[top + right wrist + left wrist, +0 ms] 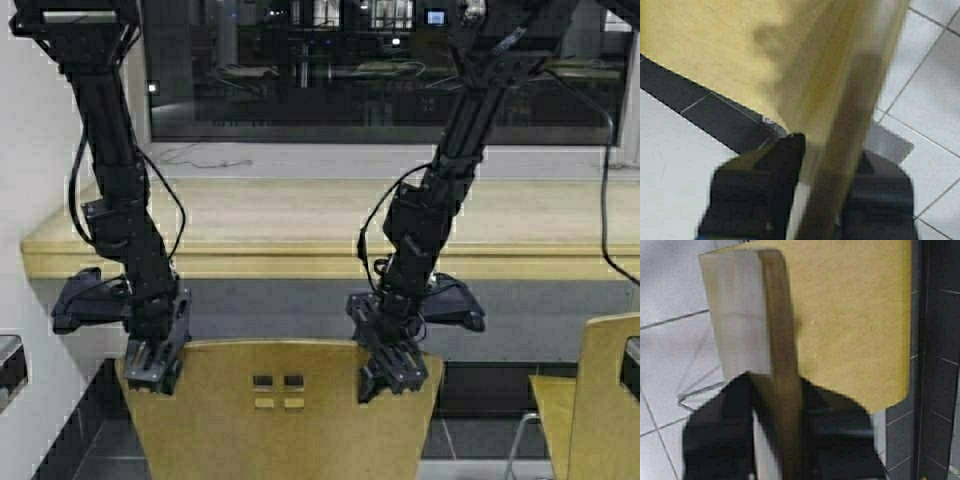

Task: Push the chairs under the table

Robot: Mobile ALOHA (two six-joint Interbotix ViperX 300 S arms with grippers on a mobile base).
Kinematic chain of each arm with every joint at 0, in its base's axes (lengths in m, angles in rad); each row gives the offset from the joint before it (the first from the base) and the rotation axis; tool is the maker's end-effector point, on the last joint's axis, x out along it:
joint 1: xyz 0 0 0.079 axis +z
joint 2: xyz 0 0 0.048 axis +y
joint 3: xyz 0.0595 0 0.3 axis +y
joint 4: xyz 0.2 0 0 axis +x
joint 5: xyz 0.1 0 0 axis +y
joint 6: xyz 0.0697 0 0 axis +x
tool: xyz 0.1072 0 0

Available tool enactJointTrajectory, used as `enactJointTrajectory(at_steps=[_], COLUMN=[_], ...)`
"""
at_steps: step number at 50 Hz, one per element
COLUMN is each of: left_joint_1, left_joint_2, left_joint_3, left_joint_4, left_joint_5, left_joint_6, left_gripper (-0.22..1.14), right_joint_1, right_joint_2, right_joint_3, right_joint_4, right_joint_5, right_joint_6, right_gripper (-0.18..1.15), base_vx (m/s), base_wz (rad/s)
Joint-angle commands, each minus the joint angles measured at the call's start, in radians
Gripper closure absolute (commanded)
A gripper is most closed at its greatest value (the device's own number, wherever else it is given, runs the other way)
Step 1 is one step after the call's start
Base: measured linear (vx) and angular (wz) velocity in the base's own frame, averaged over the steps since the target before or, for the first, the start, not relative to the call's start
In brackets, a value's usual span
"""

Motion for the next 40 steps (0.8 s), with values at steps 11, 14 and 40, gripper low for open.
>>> enactJointTrajectory(at_steps=[11,14,40], left_joint_1=[0.002,0.005,0.005], left_joint_2=[-0.023,-0.025,-0.052], left_joint_3=[-0.055,-0.055,-0.021], left_joint_4=[0.023,0.023,0.038], left_joint_5=[-0.011,-0.011,-0.009], left_joint_6=[-0.003,-0.003,0.0], left_gripper=[0.5,0.5,0.5], right_joint_1=[-0.009,-0.009,-0.009], right_joint_2=[-0.037,-0.034,-0.049], right_joint_3=[-0.017,-0.018,0.02], right_joint_4=[-0.006,-0.006,-0.011], right_joint_5=[-0.035,-0.035,-0.029], right_joint_6=[-0.009,-0.009,-0.052], right_gripper=[0.46,0.46,0.46], base_vx=[0.04,0.09,0.17], base_wz=[-0.01,0.0,0.04])
